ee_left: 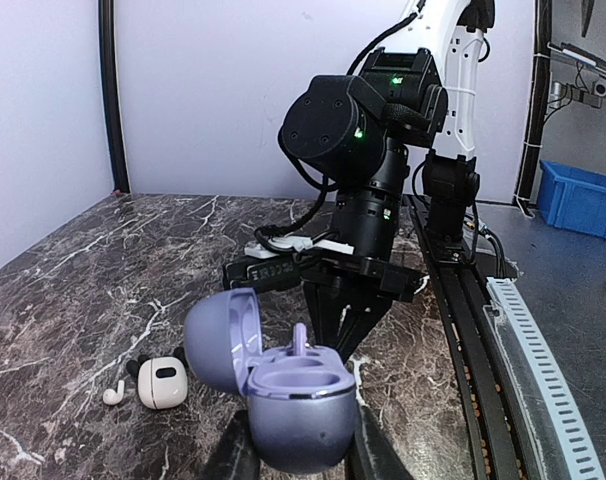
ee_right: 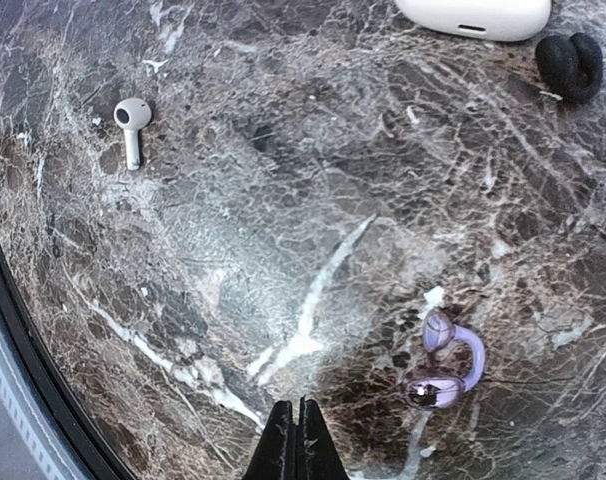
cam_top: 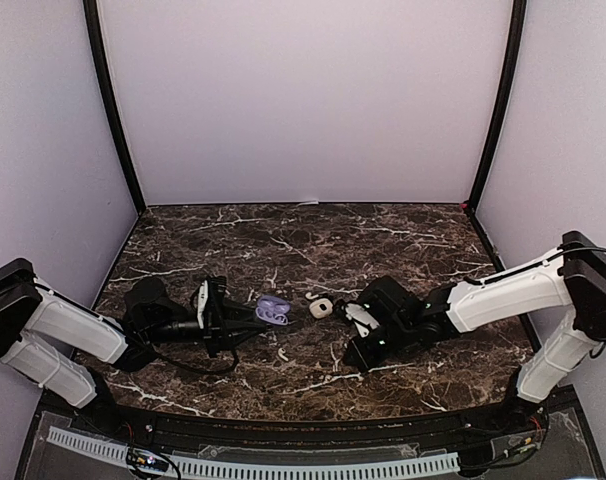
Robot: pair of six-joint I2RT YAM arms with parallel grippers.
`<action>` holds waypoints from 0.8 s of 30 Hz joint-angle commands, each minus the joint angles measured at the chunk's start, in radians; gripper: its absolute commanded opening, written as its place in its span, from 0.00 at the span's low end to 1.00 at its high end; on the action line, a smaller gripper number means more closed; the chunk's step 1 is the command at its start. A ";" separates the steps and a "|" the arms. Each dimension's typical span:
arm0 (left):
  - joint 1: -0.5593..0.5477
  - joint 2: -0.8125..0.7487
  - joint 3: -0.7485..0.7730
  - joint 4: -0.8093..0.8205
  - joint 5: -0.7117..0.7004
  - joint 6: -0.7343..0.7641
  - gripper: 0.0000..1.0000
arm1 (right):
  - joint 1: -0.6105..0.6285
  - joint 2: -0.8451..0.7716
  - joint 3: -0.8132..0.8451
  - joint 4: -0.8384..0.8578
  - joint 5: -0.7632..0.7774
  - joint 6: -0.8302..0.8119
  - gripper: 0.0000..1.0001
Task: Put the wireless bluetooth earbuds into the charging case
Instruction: Adjust the left earbud at the center of the board, then pick up the left earbud from the center of the board.
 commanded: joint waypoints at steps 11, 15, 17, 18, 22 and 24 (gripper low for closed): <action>0.007 -0.017 0.010 0.006 0.003 0.010 0.01 | -0.038 -0.032 0.041 -0.072 0.228 0.005 0.00; 0.007 -0.016 0.011 0.006 0.002 0.011 0.02 | -0.038 -0.006 0.057 -0.078 0.242 -0.006 0.00; 0.007 -0.016 0.011 0.006 0.002 0.011 0.02 | -0.038 0.007 0.061 -0.080 0.248 -0.007 0.00; 0.007 -0.016 0.011 0.006 0.002 0.011 0.02 | -0.037 0.010 0.061 -0.078 0.251 -0.007 0.00; 0.007 -0.016 0.011 0.006 0.002 0.011 0.02 | -0.038 0.015 0.064 -0.083 0.271 -0.010 0.00; 0.007 -0.014 0.011 0.006 0.002 0.011 0.02 | -0.038 0.014 0.067 -0.089 0.280 -0.011 0.00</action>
